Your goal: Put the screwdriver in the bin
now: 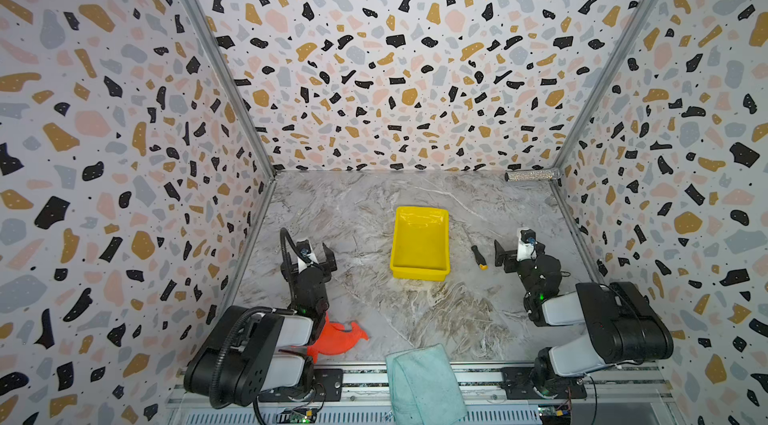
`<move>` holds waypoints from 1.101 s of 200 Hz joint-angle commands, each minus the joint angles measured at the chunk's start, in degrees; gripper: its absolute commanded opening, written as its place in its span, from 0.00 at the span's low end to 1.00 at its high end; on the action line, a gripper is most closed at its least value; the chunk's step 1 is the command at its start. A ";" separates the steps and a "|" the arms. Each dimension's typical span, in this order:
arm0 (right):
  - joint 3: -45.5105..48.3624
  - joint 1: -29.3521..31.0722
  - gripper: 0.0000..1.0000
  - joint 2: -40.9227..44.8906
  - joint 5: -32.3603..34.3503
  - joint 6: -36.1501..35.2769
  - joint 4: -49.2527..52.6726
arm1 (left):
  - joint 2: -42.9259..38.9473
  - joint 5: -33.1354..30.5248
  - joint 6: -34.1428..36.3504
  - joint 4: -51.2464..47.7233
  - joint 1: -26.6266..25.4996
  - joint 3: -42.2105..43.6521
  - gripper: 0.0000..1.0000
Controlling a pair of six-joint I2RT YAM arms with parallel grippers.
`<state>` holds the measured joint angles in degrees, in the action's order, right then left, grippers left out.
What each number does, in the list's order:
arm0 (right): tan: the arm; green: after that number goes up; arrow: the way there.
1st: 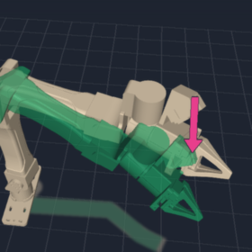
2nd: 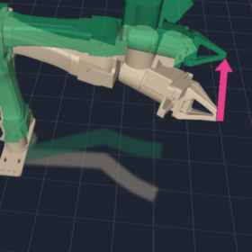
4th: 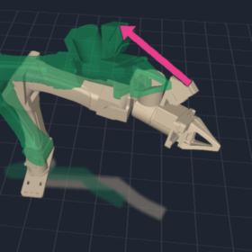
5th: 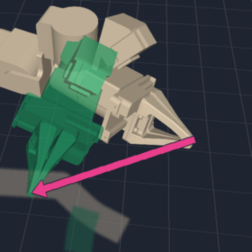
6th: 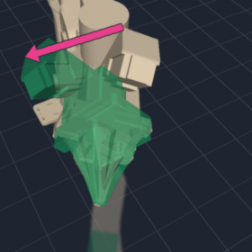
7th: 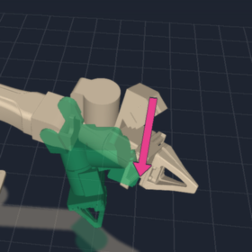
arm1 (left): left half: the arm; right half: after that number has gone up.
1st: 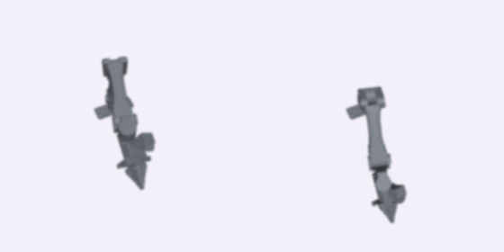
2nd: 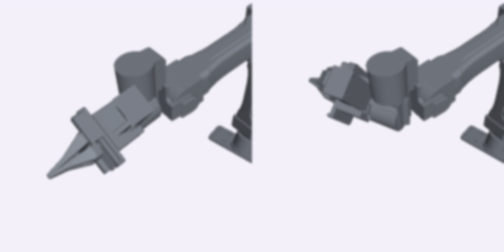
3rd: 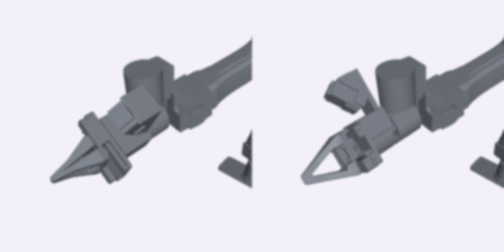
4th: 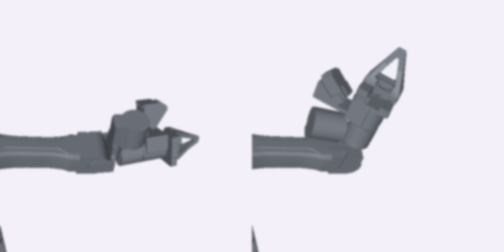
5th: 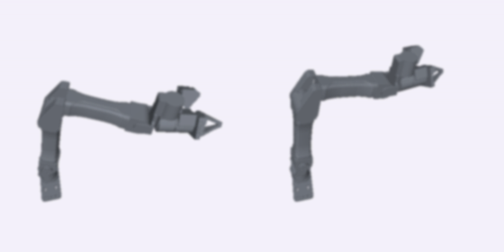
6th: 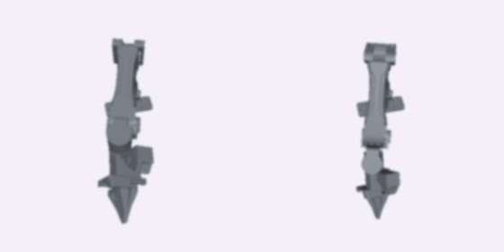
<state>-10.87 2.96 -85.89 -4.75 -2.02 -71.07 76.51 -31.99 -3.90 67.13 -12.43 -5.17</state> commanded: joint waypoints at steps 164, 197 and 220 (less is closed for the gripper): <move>-1.08 0.47 0.99 0.38 0.72 -0.17 -0.41 | -0.66 0.03 -0.57 2.92 0.21 -0.19 1.00; -1.08 0.49 0.99 0.35 0.72 -0.16 -0.39 | -0.62 0.08 -0.51 2.85 0.21 -0.27 1.00; -1.08 0.55 0.99 0.39 0.81 -0.13 -0.43 | -0.60 0.08 -0.53 2.83 0.21 -0.28 1.00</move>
<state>-10.87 3.27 -85.89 -4.49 -2.02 -71.09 76.51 -31.97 -3.90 67.13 -12.43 -5.17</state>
